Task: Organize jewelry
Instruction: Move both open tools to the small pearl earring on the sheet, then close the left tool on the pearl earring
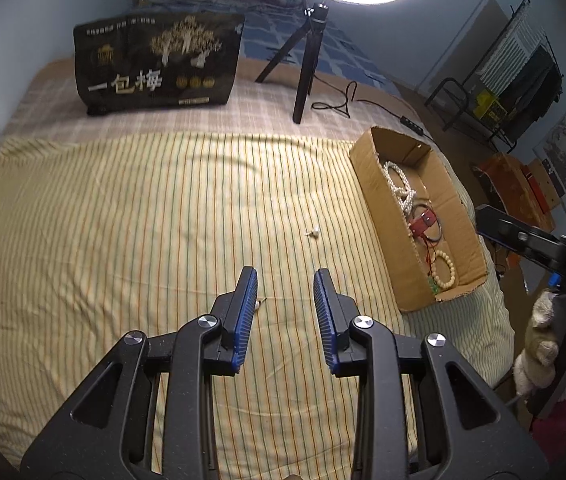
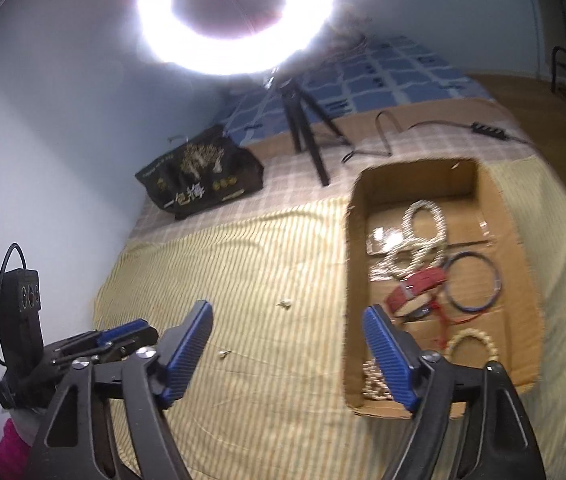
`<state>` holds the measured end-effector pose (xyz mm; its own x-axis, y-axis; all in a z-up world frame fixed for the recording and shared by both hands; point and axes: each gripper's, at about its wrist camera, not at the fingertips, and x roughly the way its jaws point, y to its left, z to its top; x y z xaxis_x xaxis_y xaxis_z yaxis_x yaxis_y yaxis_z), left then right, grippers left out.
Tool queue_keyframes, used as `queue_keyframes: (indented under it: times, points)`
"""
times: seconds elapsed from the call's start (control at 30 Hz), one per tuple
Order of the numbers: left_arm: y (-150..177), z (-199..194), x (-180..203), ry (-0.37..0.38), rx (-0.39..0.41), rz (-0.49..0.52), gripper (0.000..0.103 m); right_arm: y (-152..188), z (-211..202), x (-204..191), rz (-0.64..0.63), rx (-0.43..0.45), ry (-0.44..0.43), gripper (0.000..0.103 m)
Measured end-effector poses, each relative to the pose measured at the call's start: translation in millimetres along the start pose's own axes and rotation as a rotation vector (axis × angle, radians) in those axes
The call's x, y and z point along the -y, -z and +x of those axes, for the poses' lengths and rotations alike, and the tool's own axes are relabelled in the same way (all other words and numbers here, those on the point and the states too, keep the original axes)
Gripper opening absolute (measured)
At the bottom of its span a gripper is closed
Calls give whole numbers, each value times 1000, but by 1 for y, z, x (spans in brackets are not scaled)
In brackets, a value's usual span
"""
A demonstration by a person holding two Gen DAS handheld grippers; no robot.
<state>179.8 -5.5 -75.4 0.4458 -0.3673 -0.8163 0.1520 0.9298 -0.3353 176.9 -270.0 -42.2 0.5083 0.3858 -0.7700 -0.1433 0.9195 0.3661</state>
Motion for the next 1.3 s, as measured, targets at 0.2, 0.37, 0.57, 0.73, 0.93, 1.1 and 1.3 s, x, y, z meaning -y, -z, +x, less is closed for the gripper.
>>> queue_keyframes:
  times: [0.2,0.37,0.57,0.73,0.93,1.1,1.3]
  points:
    - [9,20,-11,20,-56,-29,28,-1,42,-2,48,-73,-43,57]
    - [16,36,-11,38,-91,-24,29,-1,74,5,96,-134,-57,41]
    - [18,58,-17,46,-134,-54,28,-7,104,-4,72,-175,0,36]
    - [20,75,-13,33,-164,-32,28,-9,126,-24,14,-214,57,35]
    - [20,89,-13,10,-190,-22,28,-6,149,-33,-34,-243,111,33]
    - [20,98,-19,-23,-204,-11,23,-5,160,-32,-51,-255,150,31]
    - [19,104,-24,-23,-212,-16,23,-5,171,-32,-64,-271,174,29]
